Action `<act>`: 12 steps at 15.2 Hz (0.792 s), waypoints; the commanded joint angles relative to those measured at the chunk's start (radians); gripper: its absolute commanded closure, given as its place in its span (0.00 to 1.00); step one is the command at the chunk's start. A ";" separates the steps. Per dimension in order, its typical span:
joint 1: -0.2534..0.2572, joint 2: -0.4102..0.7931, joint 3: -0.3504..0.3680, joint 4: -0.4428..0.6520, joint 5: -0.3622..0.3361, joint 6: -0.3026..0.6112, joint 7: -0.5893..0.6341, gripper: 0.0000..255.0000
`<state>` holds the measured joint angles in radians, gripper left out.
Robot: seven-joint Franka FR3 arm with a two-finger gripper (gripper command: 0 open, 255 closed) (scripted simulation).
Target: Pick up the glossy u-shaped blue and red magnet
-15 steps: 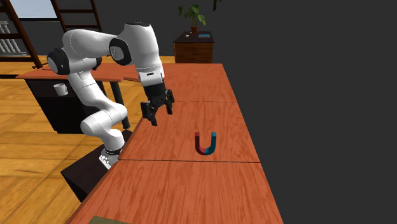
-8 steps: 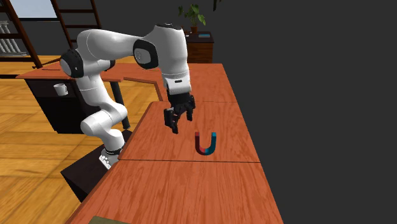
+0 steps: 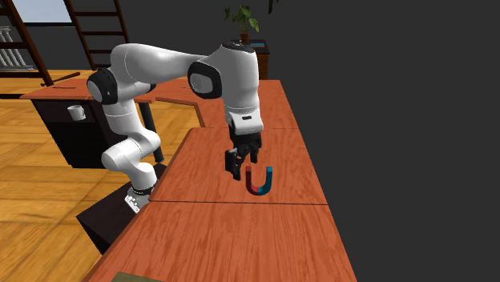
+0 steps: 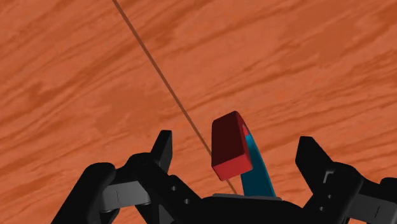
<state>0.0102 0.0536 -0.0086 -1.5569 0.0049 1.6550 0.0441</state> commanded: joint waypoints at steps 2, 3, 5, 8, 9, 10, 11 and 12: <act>-0.001 -0.006 -0.001 -0.048 0.000 0.042 -0.002 0.00; -0.001 -0.007 -0.001 -0.057 0.000 0.050 -0.002 0.00; -0.001 -0.008 -0.001 -0.059 0.000 0.051 -0.003 1.00; -0.001 -0.008 -0.001 -0.058 0.000 0.051 -0.002 1.00; -0.001 -0.008 -0.001 -0.058 0.000 0.050 -0.002 1.00; -0.001 -0.008 -0.001 -0.059 0.000 0.051 -0.002 1.00; -0.001 -0.008 -0.001 -0.059 0.000 0.051 -0.002 1.00; -0.001 -0.008 -0.001 -0.059 0.000 0.051 -0.002 1.00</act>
<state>0.0093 0.0448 -0.0093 -1.6152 0.0054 1.7060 0.0418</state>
